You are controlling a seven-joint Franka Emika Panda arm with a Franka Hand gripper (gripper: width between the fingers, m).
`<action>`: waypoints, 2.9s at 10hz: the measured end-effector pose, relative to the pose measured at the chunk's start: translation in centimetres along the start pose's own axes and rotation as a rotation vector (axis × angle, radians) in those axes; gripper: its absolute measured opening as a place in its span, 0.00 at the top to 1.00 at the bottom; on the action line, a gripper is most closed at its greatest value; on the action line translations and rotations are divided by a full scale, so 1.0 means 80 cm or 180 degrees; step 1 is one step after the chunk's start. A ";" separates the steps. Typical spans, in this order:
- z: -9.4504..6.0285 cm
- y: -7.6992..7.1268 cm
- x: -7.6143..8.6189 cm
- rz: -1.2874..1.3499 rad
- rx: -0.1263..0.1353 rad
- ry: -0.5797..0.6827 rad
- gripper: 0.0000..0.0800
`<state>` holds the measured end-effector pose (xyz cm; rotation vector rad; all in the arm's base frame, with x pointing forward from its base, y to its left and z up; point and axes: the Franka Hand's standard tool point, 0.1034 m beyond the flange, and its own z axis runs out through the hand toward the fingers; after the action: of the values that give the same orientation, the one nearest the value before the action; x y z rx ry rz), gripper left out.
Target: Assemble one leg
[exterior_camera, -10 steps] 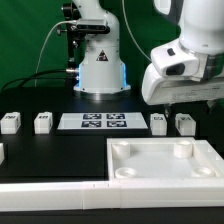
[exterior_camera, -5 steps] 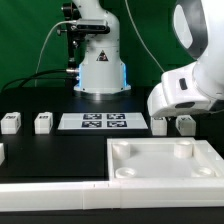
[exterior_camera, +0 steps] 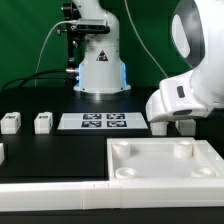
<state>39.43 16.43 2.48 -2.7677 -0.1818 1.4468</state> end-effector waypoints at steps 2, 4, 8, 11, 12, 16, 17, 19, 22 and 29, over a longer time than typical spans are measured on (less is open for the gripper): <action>0.005 -0.001 -0.002 -0.0014 -0.0022 -0.0591 0.19; 0.006 -0.003 -0.003 -0.0024 -0.0032 -0.0588 0.19; 0.009 -0.003 -0.005 -0.0028 -0.0037 -0.0607 0.34; 0.013 -0.003 -0.001 -0.0028 -0.0031 -0.0586 0.64; 0.013 -0.003 -0.002 -0.0029 -0.0031 -0.0588 0.64; 0.013 -0.003 -0.002 -0.0035 -0.0031 -0.0587 0.64; 0.013 -0.003 -0.002 -0.0036 -0.0032 -0.0585 0.64; 0.003 -0.003 -0.011 -0.0036 -0.0047 -0.0555 0.64; -0.028 -0.001 -0.049 -0.0012 -0.0109 -0.0448 0.64; -0.073 0.003 -0.083 -0.0163 -0.0176 -0.0215 0.64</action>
Offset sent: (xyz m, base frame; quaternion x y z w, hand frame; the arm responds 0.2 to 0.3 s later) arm 0.0001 0.0028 -0.0040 -0.0057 0.0008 0.0023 1.0000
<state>40.49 15.69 11.19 -2.7364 -0.2958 1.5472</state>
